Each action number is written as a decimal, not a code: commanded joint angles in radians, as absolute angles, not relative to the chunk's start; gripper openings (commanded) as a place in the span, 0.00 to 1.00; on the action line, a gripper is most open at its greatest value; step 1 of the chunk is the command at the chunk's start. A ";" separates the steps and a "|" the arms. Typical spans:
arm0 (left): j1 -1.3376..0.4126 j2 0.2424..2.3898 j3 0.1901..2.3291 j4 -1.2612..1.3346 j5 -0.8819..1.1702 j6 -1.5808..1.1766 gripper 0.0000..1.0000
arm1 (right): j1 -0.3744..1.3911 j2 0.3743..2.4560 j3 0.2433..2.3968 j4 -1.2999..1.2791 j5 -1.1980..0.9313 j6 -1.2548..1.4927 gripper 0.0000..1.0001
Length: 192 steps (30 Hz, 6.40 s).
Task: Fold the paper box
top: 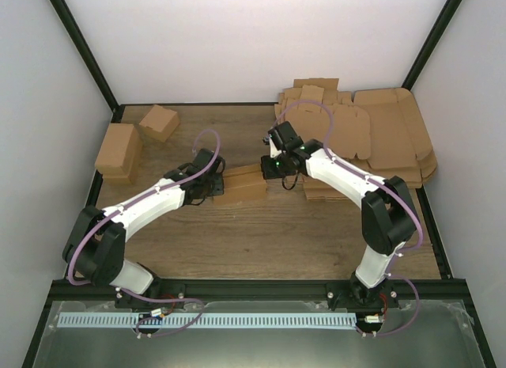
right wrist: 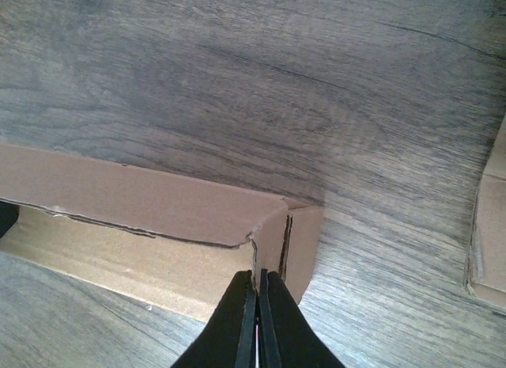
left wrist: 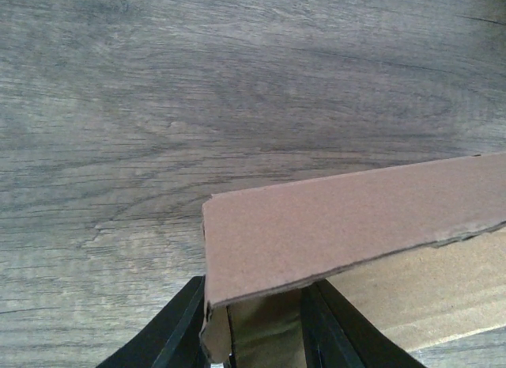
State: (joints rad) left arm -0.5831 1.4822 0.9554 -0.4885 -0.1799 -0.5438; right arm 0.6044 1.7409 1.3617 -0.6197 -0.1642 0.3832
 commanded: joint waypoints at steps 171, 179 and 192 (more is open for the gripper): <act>-0.557 1.499 0.994 -0.653 -0.160 -0.594 0.04 | 0.722 1.490 0.975 -0.398 -0.057 0.356 0.21; -0.557 1.507 1.007 -0.660 -0.166 -0.580 0.04 | 0.689 1.433 1.068 -0.380 -0.149 0.363 0.36; -0.564 1.511 1.012 -0.653 -0.162 -0.575 0.04 | 0.589 1.628 1.260 -0.210 -0.506 0.519 0.12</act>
State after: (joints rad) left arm -0.5610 1.4815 1.0069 -0.5999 -0.1741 -0.5900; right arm 0.5945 1.5757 1.1828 -0.2787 -0.3897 0.4355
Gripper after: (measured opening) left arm 0.038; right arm 0.208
